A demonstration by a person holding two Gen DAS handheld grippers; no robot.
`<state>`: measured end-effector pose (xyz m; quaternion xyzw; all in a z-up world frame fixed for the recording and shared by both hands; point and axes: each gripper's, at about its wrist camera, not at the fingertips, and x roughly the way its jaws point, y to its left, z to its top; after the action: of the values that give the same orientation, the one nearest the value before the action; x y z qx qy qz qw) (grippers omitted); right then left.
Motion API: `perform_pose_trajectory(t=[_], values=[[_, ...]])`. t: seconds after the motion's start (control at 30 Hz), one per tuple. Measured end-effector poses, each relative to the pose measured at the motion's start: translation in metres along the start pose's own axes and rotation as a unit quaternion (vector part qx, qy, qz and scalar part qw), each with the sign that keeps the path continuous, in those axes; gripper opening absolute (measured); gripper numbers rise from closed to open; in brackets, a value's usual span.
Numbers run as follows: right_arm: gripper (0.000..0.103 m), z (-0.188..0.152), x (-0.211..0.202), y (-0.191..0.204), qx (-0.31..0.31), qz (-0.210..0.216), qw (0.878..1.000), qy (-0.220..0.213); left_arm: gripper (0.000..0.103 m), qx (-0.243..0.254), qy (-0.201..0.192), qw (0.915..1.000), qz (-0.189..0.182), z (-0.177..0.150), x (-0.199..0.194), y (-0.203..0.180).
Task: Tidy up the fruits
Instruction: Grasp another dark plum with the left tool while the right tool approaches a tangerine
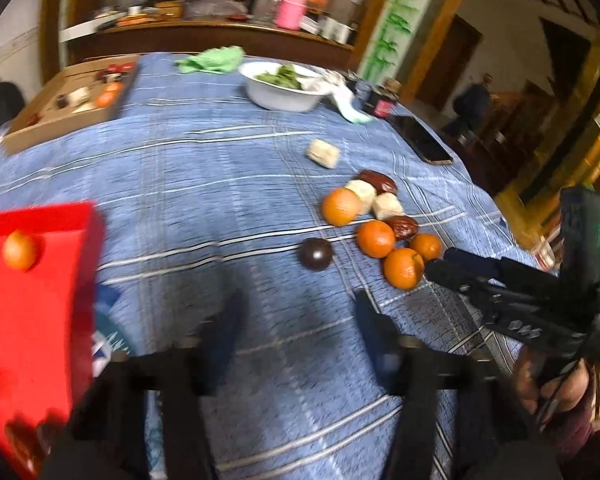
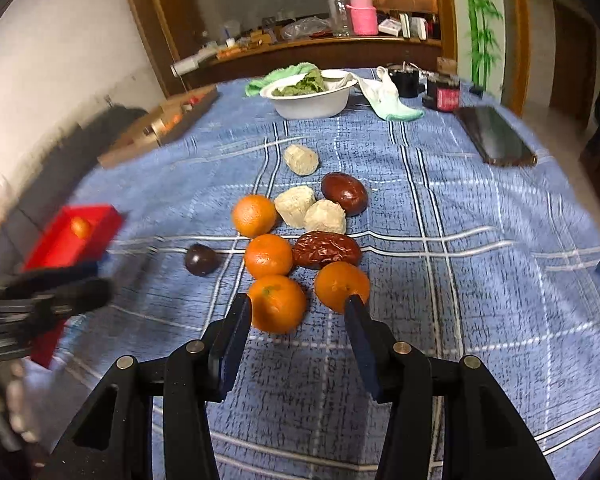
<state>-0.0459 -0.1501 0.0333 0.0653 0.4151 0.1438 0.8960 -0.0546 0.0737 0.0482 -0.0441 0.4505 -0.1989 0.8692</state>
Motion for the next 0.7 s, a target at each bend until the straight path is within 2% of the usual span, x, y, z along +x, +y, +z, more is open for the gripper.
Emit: perform_pose_trajectory(t=[0.13,0.33,0.43,0.47,0.5,0.53,0.6,0.7], values=[[0.052,0.006,-0.006,-0.02,0.026,0.01,1.0,-0.003,0.044,0.026,-0.001,0.9996,0.003,0.013,0.028,-0.012],[0.052,0.016,0.016,-0.043,0.078,0.046,0.996,0.025,0.044,0.044,0.031,0.9985,0.001,0.029,0.073,-0.021],[0.052,0.02,0.026,-0.044,0.087,0.046,0.995,0.033,0.044,0.067,0.026,0.9973,0.017,0.031,0.08,-0.028],[0.052,0.02,0.03,-0.043,0.087,0.046,0.994,0.037,0.042,0.074,0.027,0.9966,0.023,0.031,0.081,-0.03],[0.052,0.02,0.031,-0.042,0.085,0.047,0.994,0.04,0.03,0.082,0.025,0.9958,0.03,0.03,0.081,-0.032],[0.052,0.02,0.032,-0.04,0.082,0.045,0.995,0.041,0.025,0.093,0.021,0.9946,0.041,0.028,0.081,-0.034],[0.051,0.019,0.03,-0.039,0.076,0.042,0.995,0.041,0.023,0.095,0.017,0.9946,0.039,0.026,0.079,-0.032],[0.043,0.015,0.026,-0.037,0.065,0.049,0.996,0.041,0.023,0.084,0.015,0.9957,0.035,0.026,0.075,-0.028]])
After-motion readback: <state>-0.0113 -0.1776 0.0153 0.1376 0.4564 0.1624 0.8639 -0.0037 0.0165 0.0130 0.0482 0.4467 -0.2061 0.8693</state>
